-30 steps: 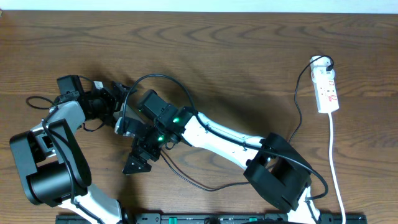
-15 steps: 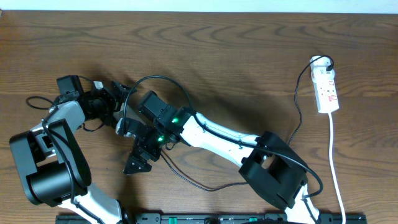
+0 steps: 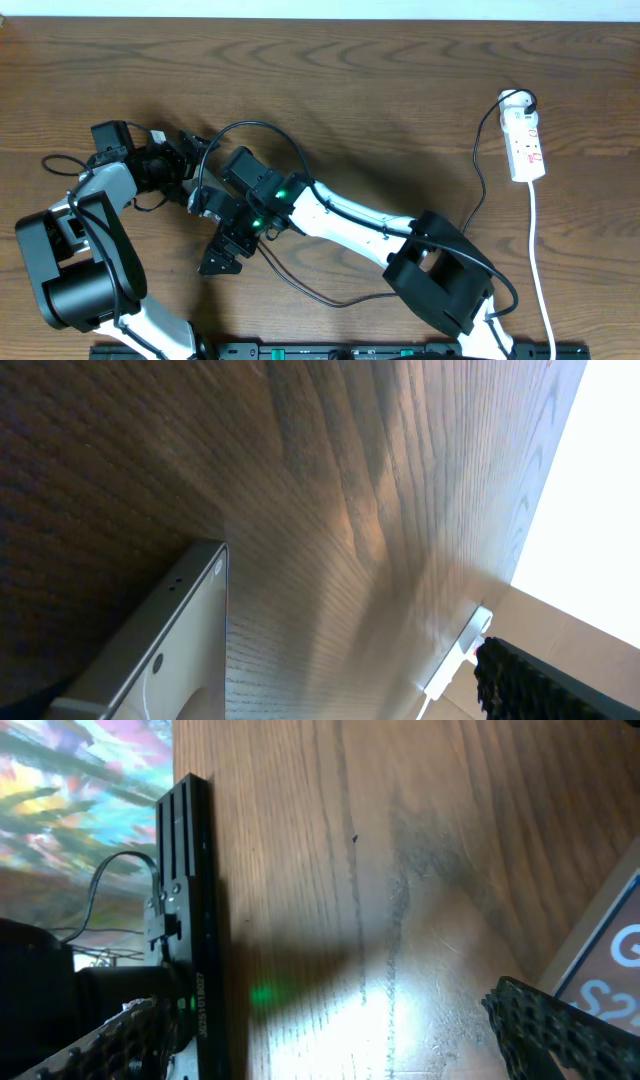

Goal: Plug charger to phone and switch on socket
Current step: 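Press the cable plug into the phone with the right gripper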

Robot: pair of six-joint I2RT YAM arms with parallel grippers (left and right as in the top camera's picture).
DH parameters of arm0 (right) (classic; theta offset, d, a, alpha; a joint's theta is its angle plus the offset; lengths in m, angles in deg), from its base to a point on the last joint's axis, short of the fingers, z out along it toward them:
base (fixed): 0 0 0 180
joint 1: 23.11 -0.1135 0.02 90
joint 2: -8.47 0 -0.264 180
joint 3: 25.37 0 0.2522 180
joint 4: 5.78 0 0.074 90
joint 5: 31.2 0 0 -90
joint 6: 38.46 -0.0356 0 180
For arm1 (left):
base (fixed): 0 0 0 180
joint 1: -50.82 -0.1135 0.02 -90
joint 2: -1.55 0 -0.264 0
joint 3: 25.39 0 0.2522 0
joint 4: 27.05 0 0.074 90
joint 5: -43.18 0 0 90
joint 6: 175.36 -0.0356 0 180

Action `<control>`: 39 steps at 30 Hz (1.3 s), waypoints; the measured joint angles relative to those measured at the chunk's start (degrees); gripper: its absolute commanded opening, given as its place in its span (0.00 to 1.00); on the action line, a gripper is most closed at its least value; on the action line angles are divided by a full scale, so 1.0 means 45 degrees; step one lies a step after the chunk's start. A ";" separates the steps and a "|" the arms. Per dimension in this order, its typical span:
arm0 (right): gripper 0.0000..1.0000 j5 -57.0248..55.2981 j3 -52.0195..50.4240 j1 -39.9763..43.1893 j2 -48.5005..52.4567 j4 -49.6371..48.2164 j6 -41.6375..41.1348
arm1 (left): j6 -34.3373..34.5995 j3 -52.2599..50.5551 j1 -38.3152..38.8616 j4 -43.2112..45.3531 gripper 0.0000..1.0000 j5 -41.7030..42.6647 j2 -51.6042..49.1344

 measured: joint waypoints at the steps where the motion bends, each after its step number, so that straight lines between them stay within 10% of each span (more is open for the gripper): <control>1: 0.99 -0.0029 0.0000 -0.0005 0.0000 -0.0010 -0.0024 | 0.0000 0.0005 0.0000 -0.0005 1.00 0.0005 0.0000; 39: 0.99 -0.0316 0.0000 -0.0010 0.0219 -0.0233 -0.0228 | -0.0019 0.0000 -0.0005 -0.0117 1.00 0.0005 0.0000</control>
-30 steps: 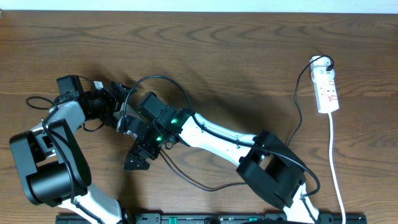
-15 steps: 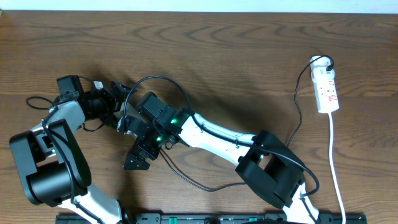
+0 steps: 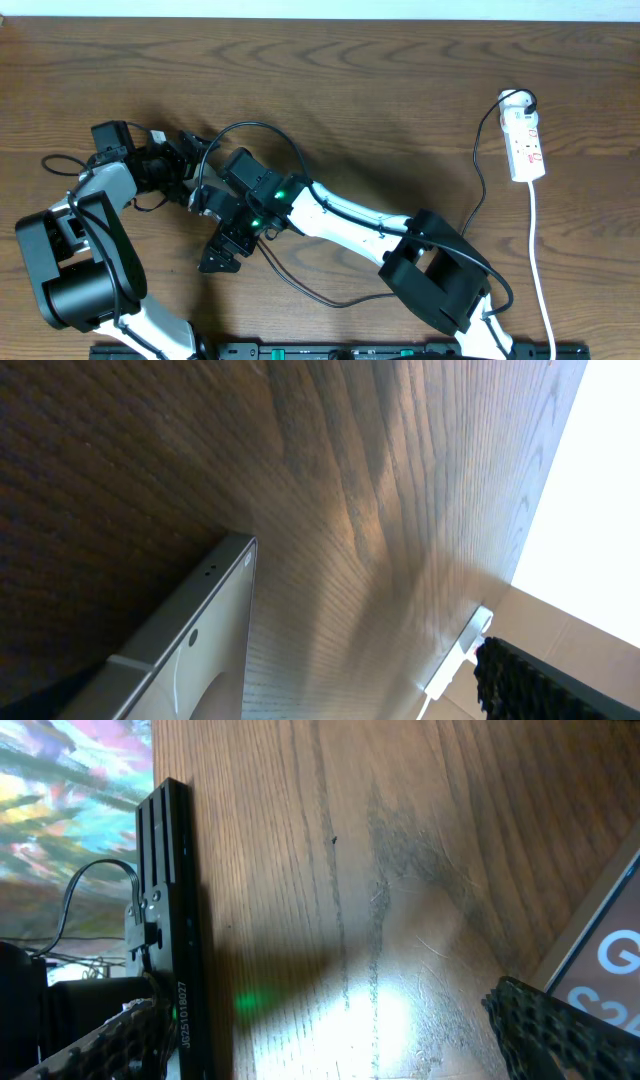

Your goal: Plug charger to phone and switch on socket

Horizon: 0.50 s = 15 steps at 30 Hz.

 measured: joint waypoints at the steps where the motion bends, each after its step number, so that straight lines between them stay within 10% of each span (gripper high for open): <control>1: 0.99 -0.0010 0.0000 0.0000 0.0000 0.0000 0.0000 | -0.0019 0.0015 0.0005 -0.0029 1.00 0.0000 0.0000; 15: 0.99 -0.0039 0.0000 0.0005 0.0000 0.0000 0.0000 | -0.0034 0.0112 0.0005 -0.0748 1.00 -0.0019 0.0000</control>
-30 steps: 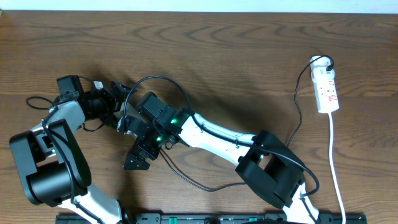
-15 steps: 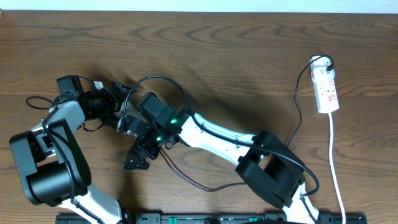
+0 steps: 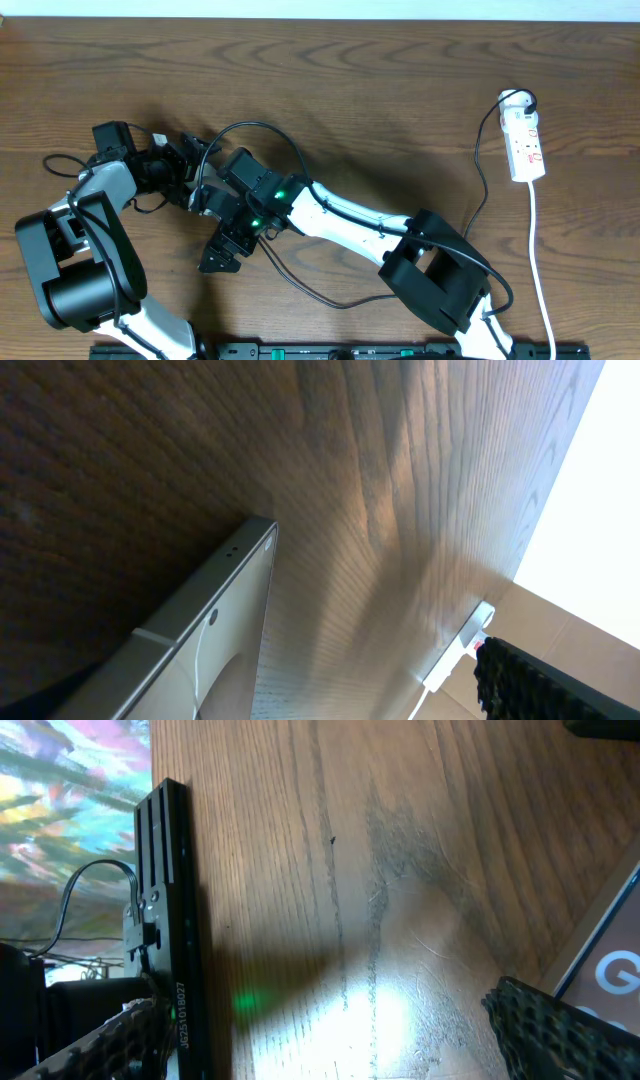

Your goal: Plug charger to phone and switch on socket

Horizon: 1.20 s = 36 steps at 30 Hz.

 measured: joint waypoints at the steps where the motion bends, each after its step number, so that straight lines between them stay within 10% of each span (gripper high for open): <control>1: 0.99 0.0000 0.0000 0.0000 0.0000 0.0000 0.0000 | 0.0000 0.0005 0.0000 -0.0019 1.00 0.0000 0.0000; 36: 0.99 0.0277 0.0126 0.0442 0.0000 0.0049 0.0005 | 0.0102 0.0024 0.0015 -0.0306 1.00 -0.0102 0.0015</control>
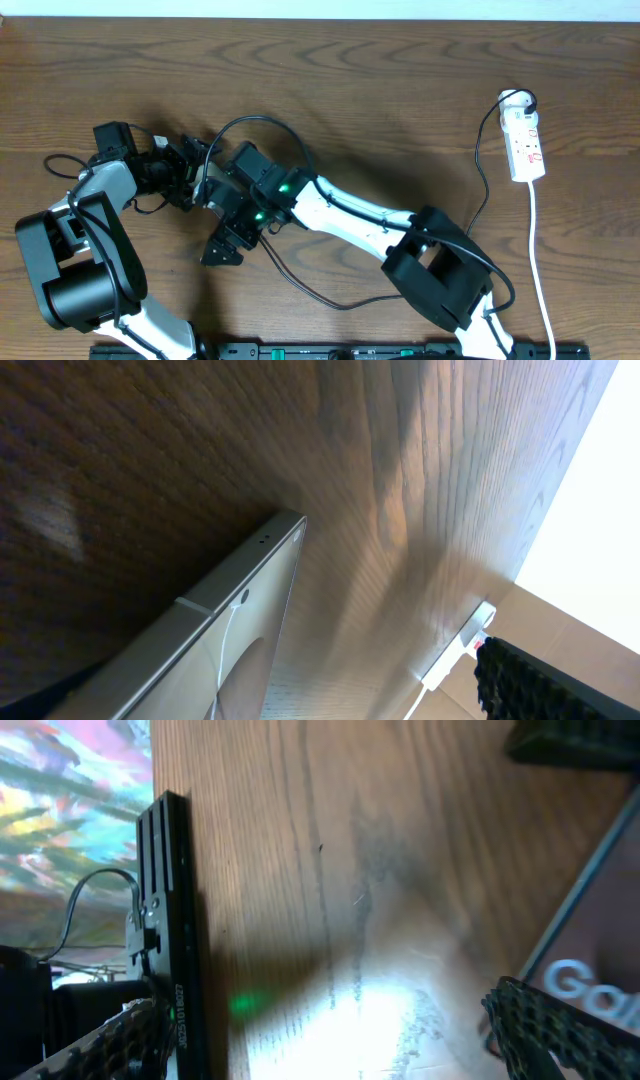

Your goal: Plug charger to phone and switch on socket

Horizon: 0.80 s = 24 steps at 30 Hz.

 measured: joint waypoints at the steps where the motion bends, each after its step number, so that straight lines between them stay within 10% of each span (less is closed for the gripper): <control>1: 0.99 0.0010 0.0039 0.0068 0.0000 0.0010 0.0000 | 0.0000 0.0000 -0.0005 0.0000 1.00 0.0000 0.0000; 24: 0.99 0.0019 0.0379 0.2341 0.0000 0.0194 0.0000 | 0.0384 0.0083 0.0063 -0.0413 1.00 -0.0481 0.0083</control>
